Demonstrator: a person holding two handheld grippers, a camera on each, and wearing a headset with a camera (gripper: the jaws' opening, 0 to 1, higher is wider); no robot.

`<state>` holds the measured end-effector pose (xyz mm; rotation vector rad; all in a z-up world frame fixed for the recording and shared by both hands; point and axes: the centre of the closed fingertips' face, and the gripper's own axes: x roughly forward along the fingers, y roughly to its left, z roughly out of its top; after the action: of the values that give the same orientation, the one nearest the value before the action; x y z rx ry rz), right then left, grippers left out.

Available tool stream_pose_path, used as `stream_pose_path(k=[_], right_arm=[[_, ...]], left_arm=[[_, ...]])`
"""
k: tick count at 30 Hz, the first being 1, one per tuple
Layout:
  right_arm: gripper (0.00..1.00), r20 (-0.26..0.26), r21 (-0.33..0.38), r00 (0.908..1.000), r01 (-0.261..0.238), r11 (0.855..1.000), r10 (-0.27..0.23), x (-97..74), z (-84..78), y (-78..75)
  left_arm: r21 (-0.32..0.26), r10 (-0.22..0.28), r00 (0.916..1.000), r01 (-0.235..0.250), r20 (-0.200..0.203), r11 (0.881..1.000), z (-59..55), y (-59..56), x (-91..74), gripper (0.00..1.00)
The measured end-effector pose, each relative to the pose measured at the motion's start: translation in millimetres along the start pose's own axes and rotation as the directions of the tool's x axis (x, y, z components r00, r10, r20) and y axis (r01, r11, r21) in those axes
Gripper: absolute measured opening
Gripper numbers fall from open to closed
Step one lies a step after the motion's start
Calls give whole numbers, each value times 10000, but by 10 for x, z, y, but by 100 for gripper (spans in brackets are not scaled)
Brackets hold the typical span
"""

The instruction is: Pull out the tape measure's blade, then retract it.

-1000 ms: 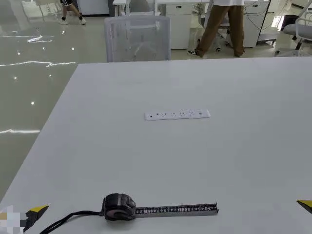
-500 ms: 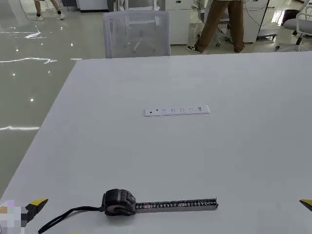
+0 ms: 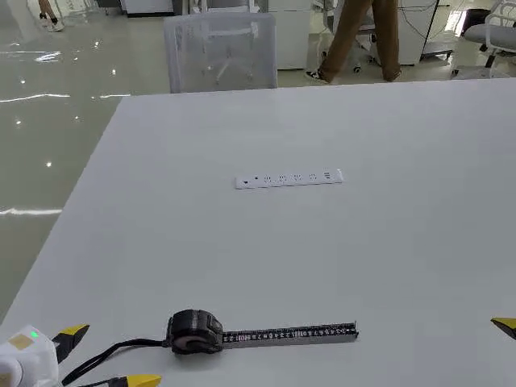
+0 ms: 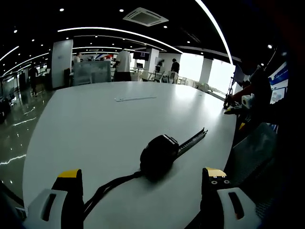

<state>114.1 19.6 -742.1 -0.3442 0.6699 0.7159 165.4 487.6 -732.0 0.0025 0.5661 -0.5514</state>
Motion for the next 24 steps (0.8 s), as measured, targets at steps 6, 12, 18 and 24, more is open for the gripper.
stream_pose_path(k=[6,12,18,24], right_arm=[[100,45,-390,9998,-172,9991,174,81,140,-15],[100,-150,-821,9987,-499,9954,488,171,194,-20],[100,-394,-1192,9963,-803,9896,761,271,222,-38],[100,-684,-1551,9918,-1179,9808,1084,388,265,-39]], left_arm=[[-519,794,9968,-792,16,9955,78,-44,170,100],[-866,1166,9931,-1173,-132,9893,152,-143,310,100],[-761,1632,9864,-1641,-185,9835,218,-234,452,100],[-946,2411,9701,-2426,-271,9655,241,-244,573,100]])
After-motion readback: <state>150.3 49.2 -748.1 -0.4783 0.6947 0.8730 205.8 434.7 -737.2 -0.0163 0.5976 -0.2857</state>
